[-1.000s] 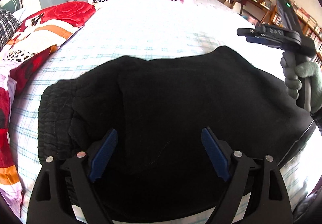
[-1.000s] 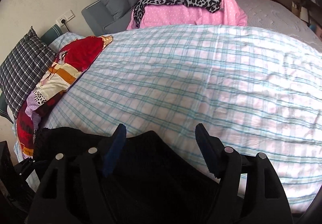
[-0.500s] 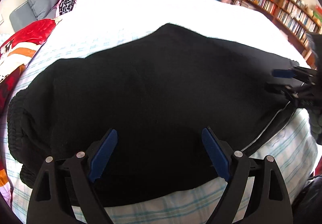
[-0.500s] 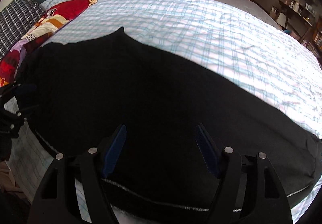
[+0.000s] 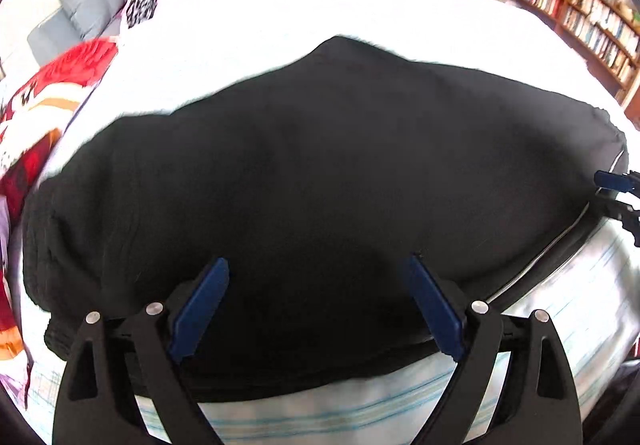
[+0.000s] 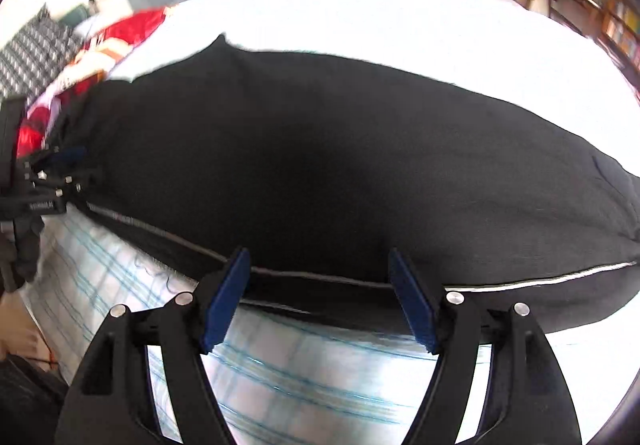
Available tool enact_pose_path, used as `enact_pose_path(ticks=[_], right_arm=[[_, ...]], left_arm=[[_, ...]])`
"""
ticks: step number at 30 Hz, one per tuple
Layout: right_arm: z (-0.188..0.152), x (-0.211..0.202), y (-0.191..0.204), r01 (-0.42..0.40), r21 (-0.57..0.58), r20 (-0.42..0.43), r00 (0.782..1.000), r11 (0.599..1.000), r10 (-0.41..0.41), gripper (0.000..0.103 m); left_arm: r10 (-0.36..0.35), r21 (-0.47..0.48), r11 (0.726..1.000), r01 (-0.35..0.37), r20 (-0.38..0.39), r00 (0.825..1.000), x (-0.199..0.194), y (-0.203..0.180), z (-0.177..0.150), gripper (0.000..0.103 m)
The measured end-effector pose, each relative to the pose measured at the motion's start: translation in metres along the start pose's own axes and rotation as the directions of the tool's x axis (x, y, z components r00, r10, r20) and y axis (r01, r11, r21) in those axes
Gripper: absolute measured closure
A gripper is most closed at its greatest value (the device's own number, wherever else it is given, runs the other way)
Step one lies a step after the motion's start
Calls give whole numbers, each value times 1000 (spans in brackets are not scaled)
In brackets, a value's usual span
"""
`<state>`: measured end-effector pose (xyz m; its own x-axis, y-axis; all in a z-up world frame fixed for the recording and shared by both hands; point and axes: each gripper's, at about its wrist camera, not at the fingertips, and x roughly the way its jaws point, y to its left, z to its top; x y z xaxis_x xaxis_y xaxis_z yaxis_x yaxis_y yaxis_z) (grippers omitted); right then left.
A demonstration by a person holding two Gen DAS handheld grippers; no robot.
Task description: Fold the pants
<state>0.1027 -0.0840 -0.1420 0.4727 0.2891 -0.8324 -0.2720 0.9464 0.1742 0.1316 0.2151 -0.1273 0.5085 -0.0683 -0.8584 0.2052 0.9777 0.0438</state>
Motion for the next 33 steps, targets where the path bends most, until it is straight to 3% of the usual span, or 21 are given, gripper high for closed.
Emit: enact_pose_path(ticks=[3,6,8,11,14,18,22,27,29,31,33], right_arm=[[0,-25,-43,66,109,69,995,992,-74,30],[-6,-48,-100,152,247,102,978,957,-182,30],[-14,-64,-141,216,333,117,956,918,-268,30],[-23,-89,-201,314,422,132,907,850,-401,30],[-34,-106,-255,323,490,150,884,810,-443,31],[-32,-113,-311,230,516,193,907,825,-374,38],[-16,-106,-336,142,473,218,938,869,-271,43],[4,-59,-328,161,395,104,970,905,-218,53],[4,-50,-323,188,369,86,968,910,-235,64],[4,-53,-322,196,375,98,964,906,-249,91],[7,-61,-324,181,396,132,959,900,-251,95]], left_arm=[[-34,60,998,32,31,999,-4,-31,15,13],[-69,128,990,64,33,997,1,-64,26,13],[-82,163,984,77,26,996,8,-84,33,13],[-88,188,979,85,7,996,18,-105,42,13],[-108,184,977,108,-11,994,25,-126,53,13],[-122,182,975,125,-28,992,37,-152,70,13],[-130,186,973,136,-41,991,43,-183,72,13],[-129,204,969,139,-60,990,55,-208,85,13],[-128,211,967,140,-67,989,60,-214,89,13],[-130,215,966,143,-73,989,64,-215,90,13],[-136,219,964,150,-79,988,68,-221,94,13]])
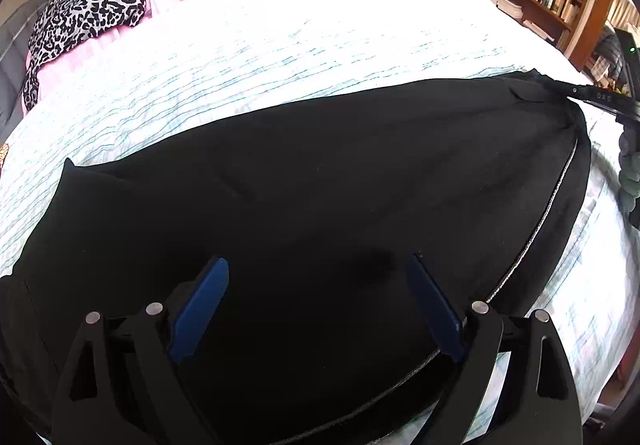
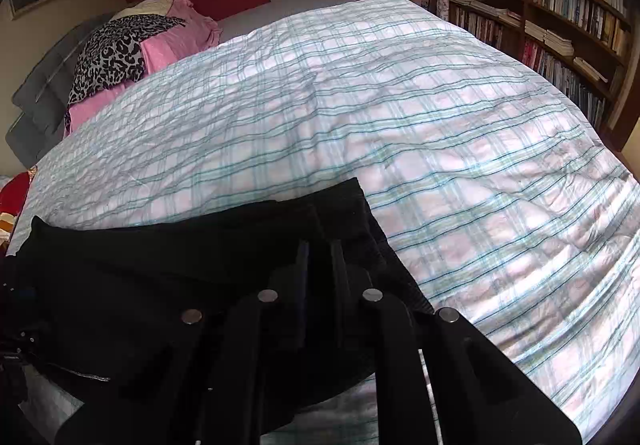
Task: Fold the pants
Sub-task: 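Smooth the folded pants with the left gripper while the right gripper holds the cuff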
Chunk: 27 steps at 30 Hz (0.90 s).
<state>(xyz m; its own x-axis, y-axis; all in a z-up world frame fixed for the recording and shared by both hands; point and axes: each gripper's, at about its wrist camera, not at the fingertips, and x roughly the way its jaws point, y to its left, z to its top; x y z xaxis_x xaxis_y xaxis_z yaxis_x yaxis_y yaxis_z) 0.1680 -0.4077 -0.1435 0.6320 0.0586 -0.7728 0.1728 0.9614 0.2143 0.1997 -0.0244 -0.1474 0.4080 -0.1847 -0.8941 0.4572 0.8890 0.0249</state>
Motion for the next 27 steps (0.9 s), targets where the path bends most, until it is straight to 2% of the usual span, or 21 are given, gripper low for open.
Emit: enact_pose_path(ticks=[4,8,12,15,16,17,18,19,20,24,27], right_arm=[[16,-24,4,11,-11,88,996,1000,-10,96],[30,-28,9,55,-40,127,991,998,-50,96],[24,5,2,92,-37,36,995,995,-90,96],[13,19,-4,87,-13,-14,996,996,-87,95],[12,17,-6,74,-3,-8,997,997,-74,92],[12,13,-9,62,15,0,998,998,-62,77],[11,7,-13,51,41,11,999,998,-52,52],[10,-1,-18,38,73,31,999,997,-40,42],[9,-11,-24,26,104,50,998,994,-31,37],[-9,-33,-48,-53,257,39,998,965,45,37],[-28,-34,-58,-113,345,4,993,932,118,37]], left_arm=[[-13,9,1000,13,10,1000,3,-9,9,13],[-25,11,1000,25,27,999,7,-16,21,13],[-40,14,999,40,10,999,18,-24,26,13],[-62,40,997,63,-13,998,24,-33,22,13],[-64,54,996,65,-16,998,25,-37,20,13],[-64,66,996,65,-18,998,26,-41,18,13],[-64,76,995,65,-18,998,26,-44,17,13],[-65,84,994,66,-15,998,25,-47,17,13],[-71,87,994,71,-10,997,23,-49,16,13],[-100,94,991,98,8,995,18,-56,18,13],[-102,100,990,101,7,995,19,-61,18,13]])
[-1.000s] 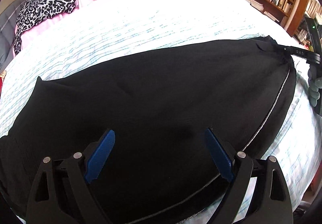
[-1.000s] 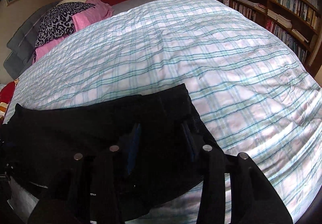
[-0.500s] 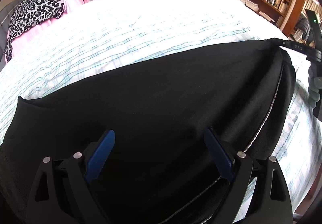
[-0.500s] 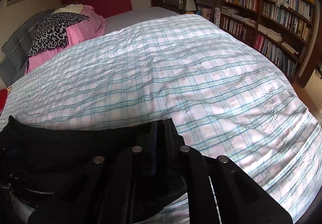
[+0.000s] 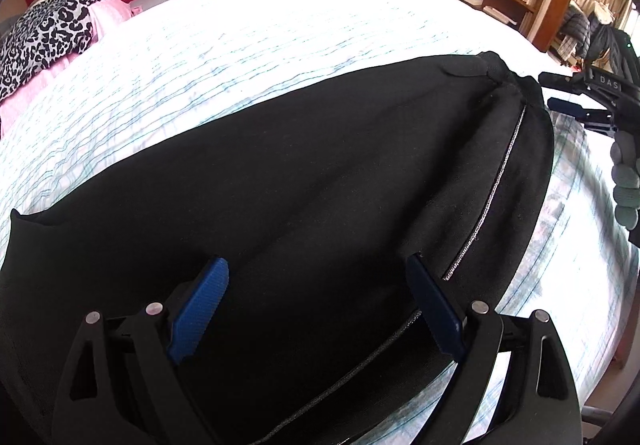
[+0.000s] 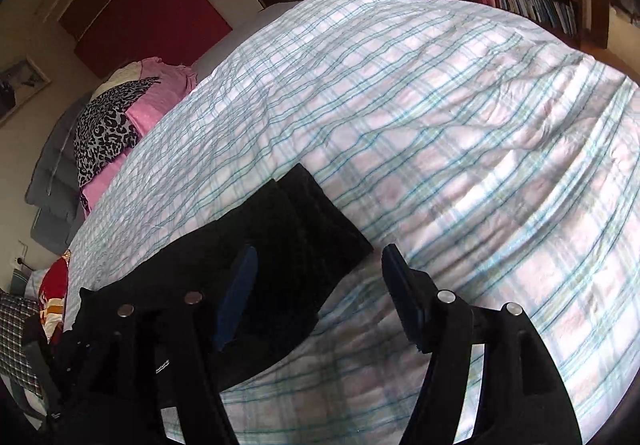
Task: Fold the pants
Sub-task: 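Smooth the folded pants with the left gripper while the right gripper holds the cuff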
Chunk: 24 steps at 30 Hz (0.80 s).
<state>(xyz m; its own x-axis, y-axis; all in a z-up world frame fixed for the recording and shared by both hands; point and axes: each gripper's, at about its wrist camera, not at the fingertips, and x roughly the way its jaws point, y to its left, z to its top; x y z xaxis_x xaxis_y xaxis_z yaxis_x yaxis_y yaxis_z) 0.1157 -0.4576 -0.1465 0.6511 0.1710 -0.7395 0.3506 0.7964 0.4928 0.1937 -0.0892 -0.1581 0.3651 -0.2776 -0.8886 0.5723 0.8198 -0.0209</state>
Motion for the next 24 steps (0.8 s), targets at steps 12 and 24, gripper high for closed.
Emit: enact_pose_path(ticks=[12,24], right_arm=[[-6,38,20,-17,4,-50,999,1000,17,71],[-26,-31,131,58,-276,176,984,959,-9,87]], left_arm=[[2,-71,997,-1,19,1000,-21,22,-8,13],[44,-185,982,-32,64,997,-57,72,-19,13]])
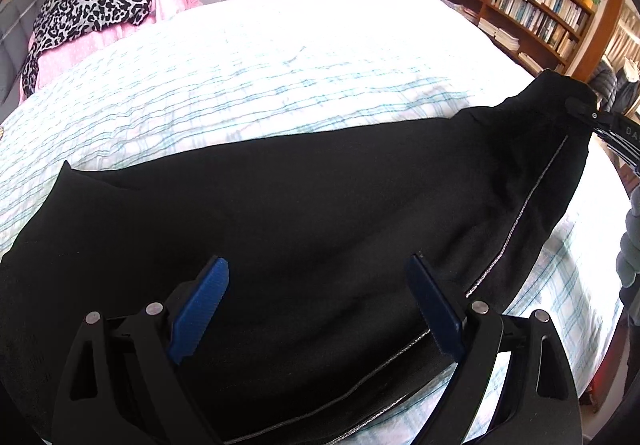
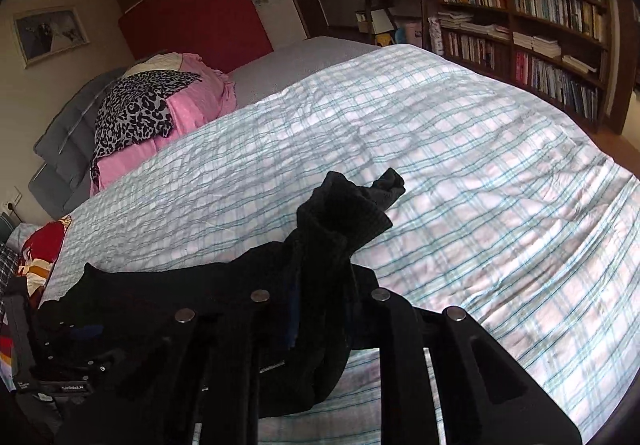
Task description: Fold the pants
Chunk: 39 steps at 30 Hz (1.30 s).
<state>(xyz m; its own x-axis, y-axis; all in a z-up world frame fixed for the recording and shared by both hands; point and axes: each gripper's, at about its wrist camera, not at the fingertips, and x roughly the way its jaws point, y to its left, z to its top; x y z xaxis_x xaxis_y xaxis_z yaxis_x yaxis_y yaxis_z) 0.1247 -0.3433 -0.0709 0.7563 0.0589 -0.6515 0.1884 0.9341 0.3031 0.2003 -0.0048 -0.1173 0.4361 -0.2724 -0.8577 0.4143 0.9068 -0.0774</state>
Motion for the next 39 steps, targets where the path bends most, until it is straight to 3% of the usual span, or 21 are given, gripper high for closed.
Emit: enact_pose_path(ticks=[8,18,24,29,39], right_arm=[[3,-26,105,-114,-140,42,992,984,121,87],[-38,-12,248,-261,-303,-55,965,916,257,87],[-82,2,323,-289,-410,-107,957,865,269,87],[-132,15,375,-321,-511,-170,947,798,272,87],[-193,40,416,-362,-570,-272,930,738,247,87]], left_arm=[[63,-117,991,-58,39,997,-37,71,-18,13],[105,-337,938,-83,47,993,-75,173,-71,13],[129,-392,915,-98,54,990,-93,210,-96,13],[146,-434,895,-104,64,987,-105,234,-112,13],[179,-488,864,-121,72,981,-118,260,-125,13]])
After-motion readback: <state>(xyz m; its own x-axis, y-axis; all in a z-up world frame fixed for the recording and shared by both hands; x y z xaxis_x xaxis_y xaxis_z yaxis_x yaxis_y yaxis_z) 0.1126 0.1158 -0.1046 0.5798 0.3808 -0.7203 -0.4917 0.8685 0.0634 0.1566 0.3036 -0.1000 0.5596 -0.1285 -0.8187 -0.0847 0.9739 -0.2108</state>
